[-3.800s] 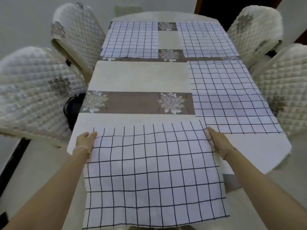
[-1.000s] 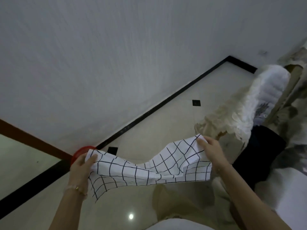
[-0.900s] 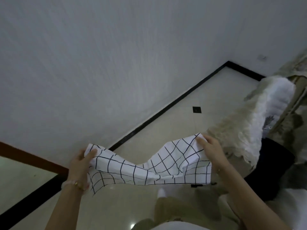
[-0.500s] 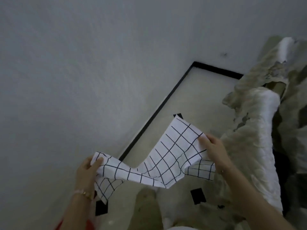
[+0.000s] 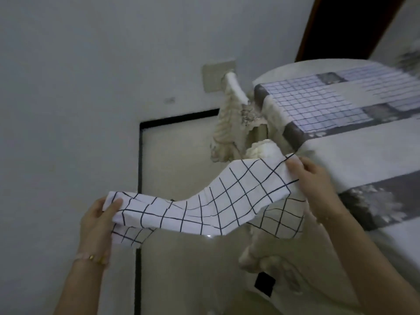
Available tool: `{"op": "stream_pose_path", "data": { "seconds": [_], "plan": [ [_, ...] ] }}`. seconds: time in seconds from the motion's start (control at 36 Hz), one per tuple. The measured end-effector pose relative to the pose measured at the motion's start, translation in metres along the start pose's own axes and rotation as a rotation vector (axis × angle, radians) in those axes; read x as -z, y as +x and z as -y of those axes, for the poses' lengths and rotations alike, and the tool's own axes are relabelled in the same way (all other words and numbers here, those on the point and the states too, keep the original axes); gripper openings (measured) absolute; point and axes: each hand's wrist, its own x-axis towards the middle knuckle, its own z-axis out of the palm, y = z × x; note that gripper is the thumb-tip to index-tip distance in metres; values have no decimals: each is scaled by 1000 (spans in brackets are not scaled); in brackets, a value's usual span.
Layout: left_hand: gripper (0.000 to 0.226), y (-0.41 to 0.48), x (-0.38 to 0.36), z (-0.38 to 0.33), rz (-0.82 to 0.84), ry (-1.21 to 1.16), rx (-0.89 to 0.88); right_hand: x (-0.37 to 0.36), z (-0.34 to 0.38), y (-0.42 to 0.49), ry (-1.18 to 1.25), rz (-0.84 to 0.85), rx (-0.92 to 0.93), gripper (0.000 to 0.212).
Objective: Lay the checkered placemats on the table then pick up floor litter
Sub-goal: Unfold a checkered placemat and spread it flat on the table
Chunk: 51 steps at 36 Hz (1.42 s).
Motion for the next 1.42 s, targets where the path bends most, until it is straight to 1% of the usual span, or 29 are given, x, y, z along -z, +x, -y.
{"op": "stream_pose_path", "data": {
  "seconds": [0.08,0.17,0.25,0.33,0.36,0.39,0.42,0.44,0.53,0.64,0.72,0.75,0.83,0.92,0.94,1.06,1.08,1.11,1.17,1.19,1.25,1.28,1.31,1.36,1.42],
  "plan": [
    [9,41,-44,-26,117,-9,-53,39,7,12,20,-191,16,23],
    [10,74,-96,-48,252,-14,-96,78,3,22,34,-349,39,26],
    [21,95,-154,-58,356,-12,-111,112,-13,28,55,-472,19,29],
    [36,103,-215,-64,447,30,-83,143,-35,29,52,-579,-7,30],
    [32,105,-234,-67,483,40,-88,153,-42,28,46,-616,-16,27],
    [24,105,-253,-70,526,52,-108,163,-49,27,38,-648,-29,23],
    [17,104,-271,-74,568,73,-135,174,-56,25,29,-673,-42,20],
    [15,103,-290,-78,606,95,-160,185,-64,25,24,-695,-57,18],
    [15,103,-338,-88,708,108,-191,213,-85,26,29,-749,-86,18],
    [19,101,-402,-94,833,150,-184,241,-105,20,21,-842,-104,22],
    [21,93,-450,-96,900,198,-267,259,-117,8,40,-919,-141,21],
    [25,91,-466,-95,925,228,-273,265,-122,4,42,-946,-153,20],
    [47,83,-517,-94,1004,317,-276,280,-132,-5,26,-1043,-199,22],
    [52,73,-567,-86,1079,353,-260,292,-147,-8,-18,-1119,-240,35],
    [51,70,-583,-82,1099,374,-255,296,-153,-8,-33,-1137,-261,35],
    [50,63,-642,-63,1197,417,-219,317,-174,-1,-50,-1198,-329,14],
    [51,62,-657,-58,1220,424,-213,321,-179,1,-54,-1217,-340,16],
    [51,60,-672,-54,1236,437,-215,325,-184,3,-58,-1233,-351,18],
    [53,58,-701,-43,1264,466,-215,334,-192,9,-59,-1265,-387,11],
    [53,57,-714,-38,1282,491,-212,338,-196,13,-50,-1285,-411,13],
    [46,56,-739,-29,1319,555,-201,348,-205,20,-27,-1330,-450,24],
    [40,56,-751,-23,1330,572,-194,352,-210,25,-19,-1342,-477,26],
    [36,55,-762,-18,1330,582,-186,357,-214,30,-5,-1344,-507,23],
    [49,55,-783,-7,1323,616,-182,366,-224,40,28,-1355,-558,13],
    [61,54,-801,1,1320,666,-167,372,-233,49,74,-1381,-596,8]
  ]
}}
